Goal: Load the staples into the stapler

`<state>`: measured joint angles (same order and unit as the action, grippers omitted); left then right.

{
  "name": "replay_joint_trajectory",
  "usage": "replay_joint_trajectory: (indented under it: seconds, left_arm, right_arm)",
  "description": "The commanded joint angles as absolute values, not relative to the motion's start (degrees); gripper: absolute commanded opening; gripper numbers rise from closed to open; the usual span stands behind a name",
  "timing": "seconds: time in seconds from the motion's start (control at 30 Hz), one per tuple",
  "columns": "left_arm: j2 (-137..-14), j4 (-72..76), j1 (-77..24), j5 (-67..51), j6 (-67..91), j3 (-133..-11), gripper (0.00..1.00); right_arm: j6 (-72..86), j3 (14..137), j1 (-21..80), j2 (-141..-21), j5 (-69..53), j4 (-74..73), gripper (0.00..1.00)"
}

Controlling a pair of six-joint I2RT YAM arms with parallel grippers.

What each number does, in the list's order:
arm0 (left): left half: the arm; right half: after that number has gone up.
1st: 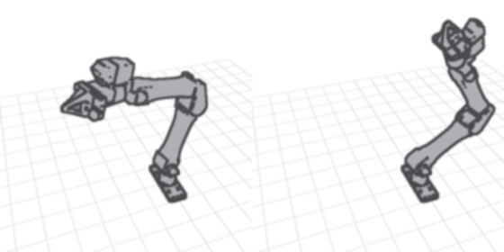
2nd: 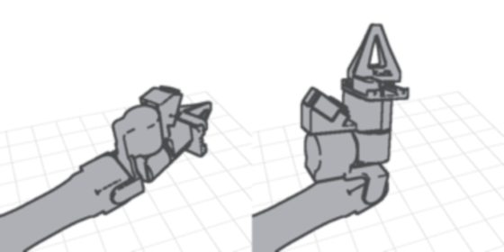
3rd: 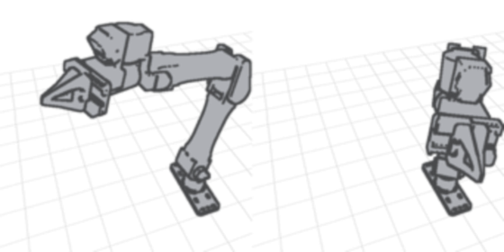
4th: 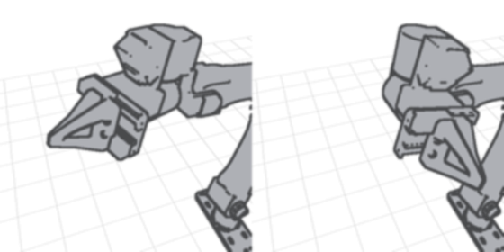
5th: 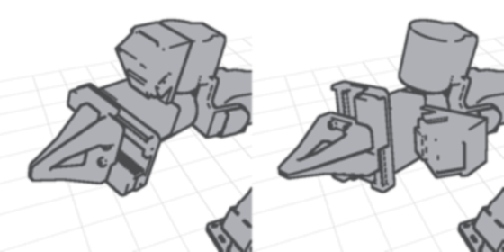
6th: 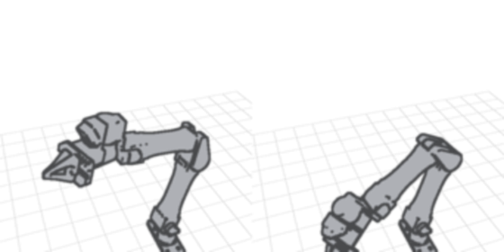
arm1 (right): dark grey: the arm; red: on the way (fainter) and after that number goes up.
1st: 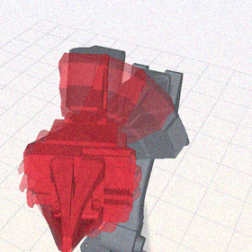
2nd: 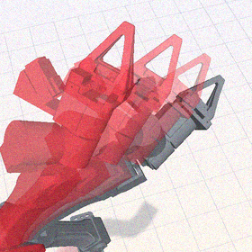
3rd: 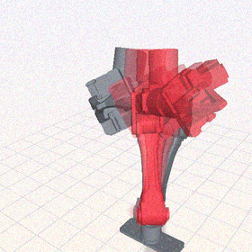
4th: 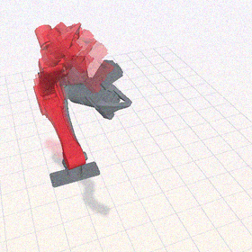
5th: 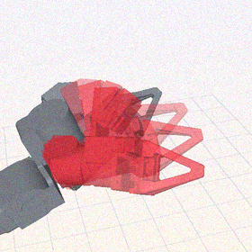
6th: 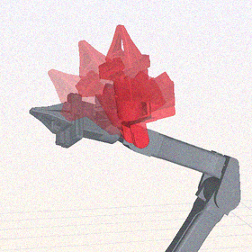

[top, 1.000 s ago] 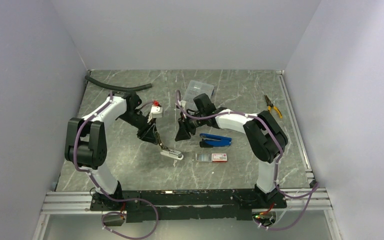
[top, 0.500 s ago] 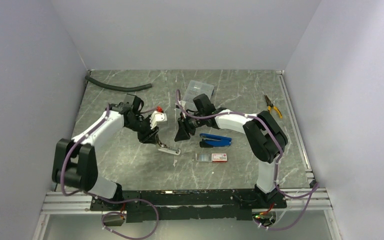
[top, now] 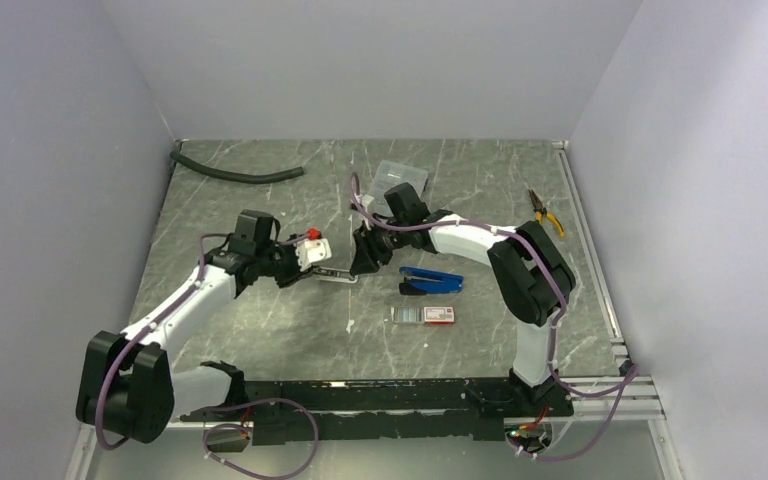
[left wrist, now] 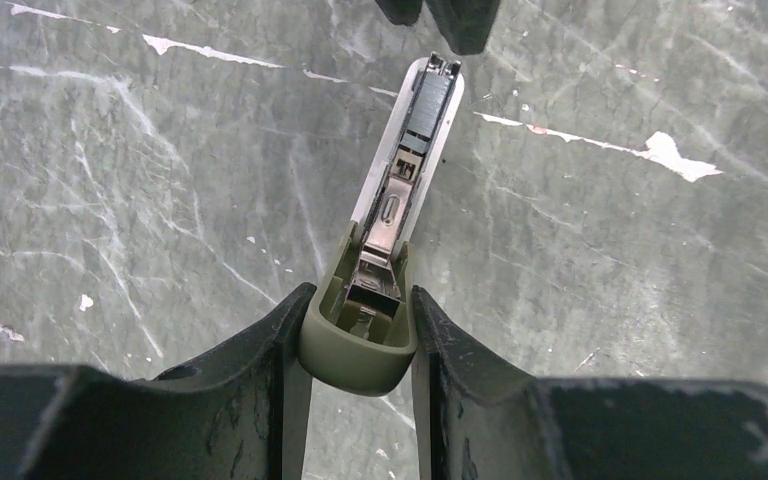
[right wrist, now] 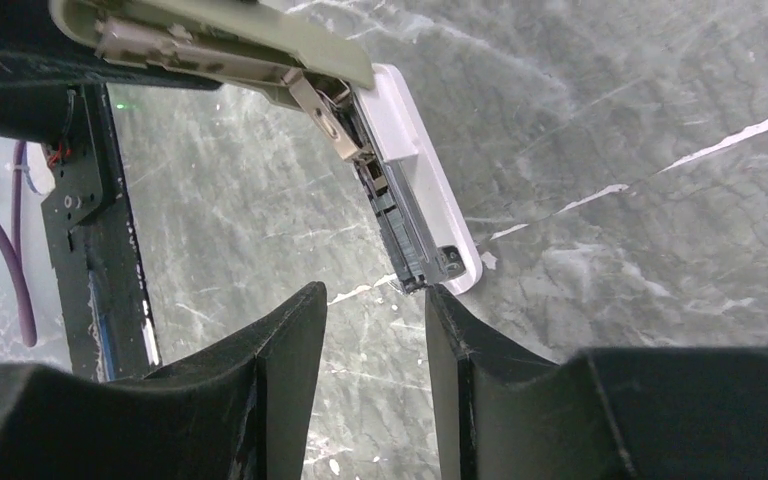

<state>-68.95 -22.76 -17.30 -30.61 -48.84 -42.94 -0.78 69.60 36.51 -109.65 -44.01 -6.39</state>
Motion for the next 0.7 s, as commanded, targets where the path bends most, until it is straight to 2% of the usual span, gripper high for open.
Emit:
replay_joint_trajectory:
  seconds: [0.0,0.3,0.47,0.67]
  left_arm:
    - [-66.0,-11.1,-17.7,-30.7,-50.7,-39.0,0.03]
    - [-64.8,-1.4,-18.7,-33.0,-54.2,-32.3,0.03]
    - [-65.6,-6.3,-18.7,-36.2,-52.2,-34.3,0.03]
    - [-70.5,-15.8,-18.7,-40.5,-48.5,-41.1,0.03]
  right_arm:
    - [2.4,73.4,36.7,-107.1,-42.0,-6.2,0.44]
    - [1.0,76.0,37.9,-108.6,-37.5,-9.1,0.41]
    - [-9.0,73.8,39.2,-106.4,-35.6,-7.3,0.45]
    - [-16.7,73.3,39.2,-106.4,-37.0,-7.7,0.43]
